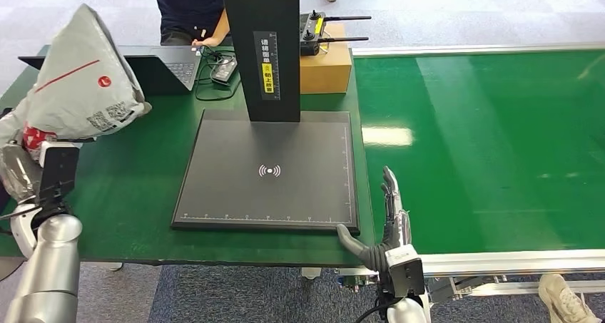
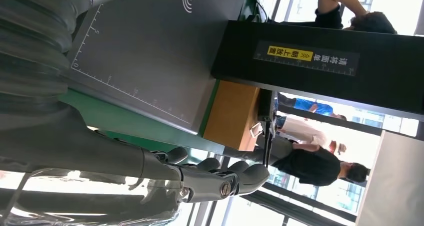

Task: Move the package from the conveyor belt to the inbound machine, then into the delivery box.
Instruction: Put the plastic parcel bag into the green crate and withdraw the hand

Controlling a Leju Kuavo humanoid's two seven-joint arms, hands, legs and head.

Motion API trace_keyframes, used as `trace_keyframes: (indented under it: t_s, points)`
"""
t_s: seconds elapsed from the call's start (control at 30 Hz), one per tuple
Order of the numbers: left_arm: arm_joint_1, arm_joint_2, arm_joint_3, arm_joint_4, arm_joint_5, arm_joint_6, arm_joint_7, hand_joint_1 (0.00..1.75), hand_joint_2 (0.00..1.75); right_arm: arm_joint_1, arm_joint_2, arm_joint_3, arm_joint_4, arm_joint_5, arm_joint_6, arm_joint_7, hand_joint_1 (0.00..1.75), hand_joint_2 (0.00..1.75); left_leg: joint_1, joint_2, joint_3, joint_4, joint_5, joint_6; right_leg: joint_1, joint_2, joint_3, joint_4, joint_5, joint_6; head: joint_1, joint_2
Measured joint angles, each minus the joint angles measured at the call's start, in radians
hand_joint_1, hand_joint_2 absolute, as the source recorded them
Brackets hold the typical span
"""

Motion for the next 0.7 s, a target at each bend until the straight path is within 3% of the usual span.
trace_keyframes:
  t_s: [0.13, 0.3, 0.37, 0.43, 0.5, 0.6, 0.7]
  points:
    - [-0.074, 0.042, 0.059, 0.108, -0.068, 0.018, 0.06, 1.55, 1.75, -0.004, 0.003, 0.0, 0.0, -0.001, -0.003, 0.001, 0.0, 1.75, 0.0, 0.0, 0.0, 0.0, 0.0, 0.0, 0.0, 0.0, 0.0, 0.0, 0.0, 0.0, 0.0, 0.0]
    - [-0.158, 0.072, 0.117, 0.204, -0.248, 0.019, 0.191, 1.61, 1.75, -0.011, 0.006, 0.001, 0.001, -0.015, -0.007, 0.001, 0.0, 1.75, 0.0, 0.0, 0.0, 0.0, 0.0, 0.0, 0.0, 0.0, 0.0, 0.0, 0.0, 0.0, 0.0, 0.0]
    - [-0.188, 0.082, 0.134, 0.234, -0.323, 0.019, 0.25, 1.31, 1.75, -0.014, 0.007, 0.003, 0.004, -0.017, -0.009, 0.001, 0.0, 1.75, 0.0, 0.0, 0.0, 0.0, 0.0, 0.0, 0.0, 0.0, 0.0, 0.0, 0.0, 0.0, 0.0, 0.0]
    - [-0.22, 0.091, 0.15, 0.265, -0.39, 0.019, 0.315, 0.52, 1.75, -0.021, 0.008, 0.005, 0.01, -0.018, -0.01, 0.001, 0.0, 1.75, 0.0, 0.0, 0.0, 0.0, 0.0, 0.0, 0.0, 0.0, 0.0, 0.0, 0.0, 0.0, 0.0, 0.0]
    - [-0.258, 0.1, 0.161, 0.306, -0.455, 0.019, 0.396, 0.0, 1.75, -0.028, 0.01, 0.009, 0.016, -0.019, -0.013, 0.001, 0.0, 1.75, 0.0, 0.0, 0.0, 0.0, 0.0, 0.0, 0.0, 0.0, 0.0, 0.0, 0.0, 0.0, 0.0, 0.0]
    - [-0.316, 0.115, 0.168, 0.376, -0.52, 0.006, 0.498, 0.0, 1.75, -0.04, 0.014, 0.015, 0.026, -0.024, -0.019, 0.001, 0.0, 1.75, 0.0, 0.0, 0.0, 0.0, 0.001, 0.0, 0.0, -0.001, 0.0, 0.0, 0.0, 0.0, 0.0, 0.0]
    - [-0.361, 0.124, 0.168, 0.43, -0.549, -0.021, 0.548, 0.0, 1.75, -0.05, 0.016, 0.021, 0.033, -0.03, -0.022, 0.001, 0.0, 1.75, 0.0, 0.0, 0.0, 0.0, 0.001, -0.001, 0.0, 0.0, 0.0, 0.0, 0.0, 0.0, 0.0, 0.0]
